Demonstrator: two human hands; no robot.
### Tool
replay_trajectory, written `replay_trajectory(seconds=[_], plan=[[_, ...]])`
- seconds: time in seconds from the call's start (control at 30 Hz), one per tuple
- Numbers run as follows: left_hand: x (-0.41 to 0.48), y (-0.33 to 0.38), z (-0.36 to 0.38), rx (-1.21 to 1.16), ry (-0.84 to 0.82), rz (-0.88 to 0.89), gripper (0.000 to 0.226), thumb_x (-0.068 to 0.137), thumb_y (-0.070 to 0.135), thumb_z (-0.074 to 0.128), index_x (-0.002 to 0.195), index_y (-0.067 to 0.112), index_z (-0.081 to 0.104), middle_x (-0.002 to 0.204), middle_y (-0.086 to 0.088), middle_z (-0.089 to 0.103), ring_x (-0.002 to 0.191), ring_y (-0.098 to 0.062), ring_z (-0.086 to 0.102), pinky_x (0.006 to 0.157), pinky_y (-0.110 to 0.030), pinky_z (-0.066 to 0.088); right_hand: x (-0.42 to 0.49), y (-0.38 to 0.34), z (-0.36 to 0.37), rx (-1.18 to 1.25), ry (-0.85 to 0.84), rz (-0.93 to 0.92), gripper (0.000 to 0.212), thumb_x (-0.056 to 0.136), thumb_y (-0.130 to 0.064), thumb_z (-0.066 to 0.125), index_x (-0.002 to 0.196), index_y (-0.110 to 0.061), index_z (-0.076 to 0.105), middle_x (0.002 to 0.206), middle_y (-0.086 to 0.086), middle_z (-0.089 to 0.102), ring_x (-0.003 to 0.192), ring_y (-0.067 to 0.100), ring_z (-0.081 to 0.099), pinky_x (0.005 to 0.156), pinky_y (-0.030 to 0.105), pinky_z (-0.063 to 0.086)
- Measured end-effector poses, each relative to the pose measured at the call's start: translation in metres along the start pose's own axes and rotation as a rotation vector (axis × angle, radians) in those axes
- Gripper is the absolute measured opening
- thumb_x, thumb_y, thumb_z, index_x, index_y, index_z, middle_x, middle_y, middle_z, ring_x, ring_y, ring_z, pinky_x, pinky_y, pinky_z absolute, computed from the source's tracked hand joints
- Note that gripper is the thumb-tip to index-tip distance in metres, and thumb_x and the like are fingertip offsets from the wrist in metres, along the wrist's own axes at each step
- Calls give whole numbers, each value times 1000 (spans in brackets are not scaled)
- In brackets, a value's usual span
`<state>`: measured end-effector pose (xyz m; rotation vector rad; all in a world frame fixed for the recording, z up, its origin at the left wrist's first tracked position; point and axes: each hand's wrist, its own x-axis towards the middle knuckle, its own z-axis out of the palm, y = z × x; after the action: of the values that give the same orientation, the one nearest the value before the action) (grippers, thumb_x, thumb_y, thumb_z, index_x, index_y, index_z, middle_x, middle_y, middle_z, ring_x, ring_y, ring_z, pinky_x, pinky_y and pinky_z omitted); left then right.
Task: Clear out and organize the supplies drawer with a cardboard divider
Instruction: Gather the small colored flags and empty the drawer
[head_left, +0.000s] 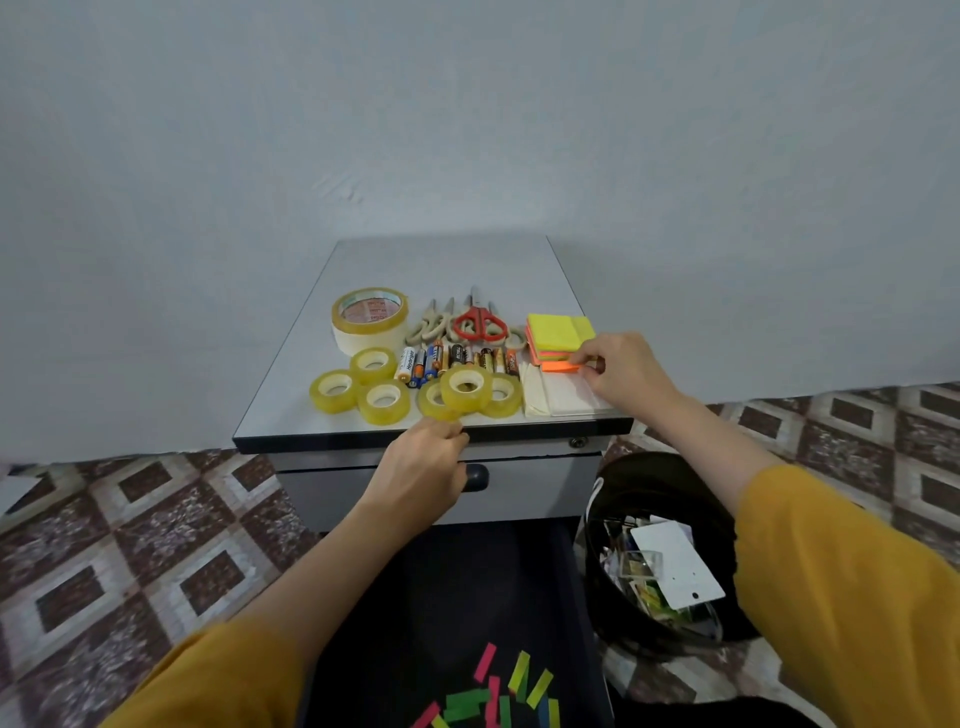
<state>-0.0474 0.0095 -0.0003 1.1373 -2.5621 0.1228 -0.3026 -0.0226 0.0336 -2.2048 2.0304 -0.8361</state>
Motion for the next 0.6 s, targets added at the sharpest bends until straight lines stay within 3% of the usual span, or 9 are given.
replay_trajectory(seconds=[0.13,0.47,0.6], plan=[[-1,2,0,-22,-12,-7,21,55,10,62,71,-1,73,73,-10,69,63,-25,66,50,-26,55,1,-1,1,-77,-18,-36,25,82,3,55,98,-3,73,97,18,68,91,34,61,80,31,40],[-1,3,1,25,-5,1,25,53,12,64,72,0,74,76,-10,71,64,-24,67,51,-25,54,1,-3,-3,-113,-20,-16,20,86,-6,58,98,-4,73,99,16,67,90,31,59,79,31,40],[-3,3,1,31,17,8,31,45,2,83,74,-2,73,78,-13,71,65,-27,68,53,-27,55,0,-4,-4,-103,5,-11,19,87,-7,58,99,-4,72,99,14,67,92,28,59,79,27,38]])
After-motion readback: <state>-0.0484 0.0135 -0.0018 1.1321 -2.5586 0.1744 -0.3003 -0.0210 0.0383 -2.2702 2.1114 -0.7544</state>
